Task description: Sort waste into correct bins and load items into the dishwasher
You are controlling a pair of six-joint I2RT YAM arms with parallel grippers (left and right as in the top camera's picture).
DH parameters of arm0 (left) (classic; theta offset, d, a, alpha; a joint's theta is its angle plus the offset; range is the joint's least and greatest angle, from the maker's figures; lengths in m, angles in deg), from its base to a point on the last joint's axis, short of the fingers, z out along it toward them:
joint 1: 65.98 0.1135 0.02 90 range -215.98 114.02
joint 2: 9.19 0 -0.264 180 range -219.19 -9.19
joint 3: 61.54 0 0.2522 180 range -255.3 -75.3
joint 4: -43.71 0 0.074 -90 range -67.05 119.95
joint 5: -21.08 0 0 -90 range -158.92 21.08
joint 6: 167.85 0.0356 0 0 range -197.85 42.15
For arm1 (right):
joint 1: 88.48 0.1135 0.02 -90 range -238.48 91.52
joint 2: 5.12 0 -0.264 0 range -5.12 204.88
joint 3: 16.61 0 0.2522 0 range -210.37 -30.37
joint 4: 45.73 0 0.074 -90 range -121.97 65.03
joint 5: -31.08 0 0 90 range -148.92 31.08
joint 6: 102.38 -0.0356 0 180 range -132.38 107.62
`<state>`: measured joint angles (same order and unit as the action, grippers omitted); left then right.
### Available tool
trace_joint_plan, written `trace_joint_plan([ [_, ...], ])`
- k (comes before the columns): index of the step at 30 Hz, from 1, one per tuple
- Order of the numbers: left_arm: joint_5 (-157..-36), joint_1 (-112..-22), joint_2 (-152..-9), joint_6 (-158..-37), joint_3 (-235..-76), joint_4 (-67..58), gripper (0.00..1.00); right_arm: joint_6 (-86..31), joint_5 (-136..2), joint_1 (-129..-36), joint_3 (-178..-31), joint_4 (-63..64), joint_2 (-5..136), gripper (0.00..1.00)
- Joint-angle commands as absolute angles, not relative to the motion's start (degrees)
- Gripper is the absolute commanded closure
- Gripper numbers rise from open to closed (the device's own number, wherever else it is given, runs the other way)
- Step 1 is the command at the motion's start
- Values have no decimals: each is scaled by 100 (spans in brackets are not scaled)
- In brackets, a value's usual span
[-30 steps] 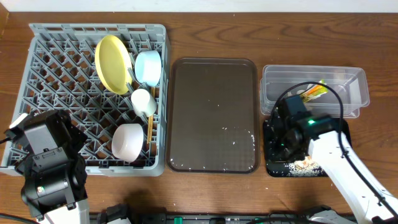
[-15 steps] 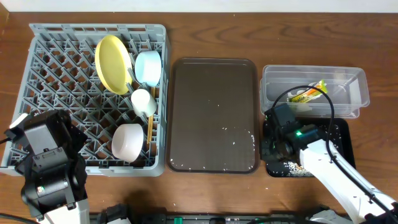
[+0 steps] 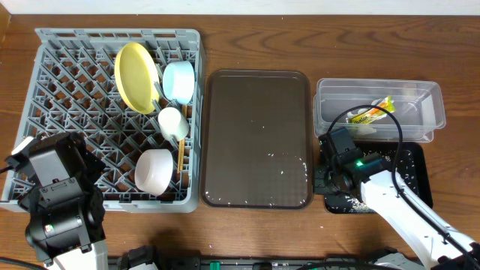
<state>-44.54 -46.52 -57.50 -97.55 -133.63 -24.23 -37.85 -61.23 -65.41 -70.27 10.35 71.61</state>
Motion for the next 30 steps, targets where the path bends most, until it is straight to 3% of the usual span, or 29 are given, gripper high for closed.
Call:
trace_joint_plan([
  [1, -4380, -4628, -5742, -9812, -13435, -2445, 4, -3816, -6046, -6515, -6972, 937, 7128, 97],
  [19, -4380, -4628, -5742, -9812, -13435, -2445, 4, -3455, -6090, -6515, -6972, 458, 7128, 90],
  [30, -4378, -4628, -5742, -9812, -13435, -2445, 5, -3241, -6070, -6535, -7062, 334, 7111, 78],
])
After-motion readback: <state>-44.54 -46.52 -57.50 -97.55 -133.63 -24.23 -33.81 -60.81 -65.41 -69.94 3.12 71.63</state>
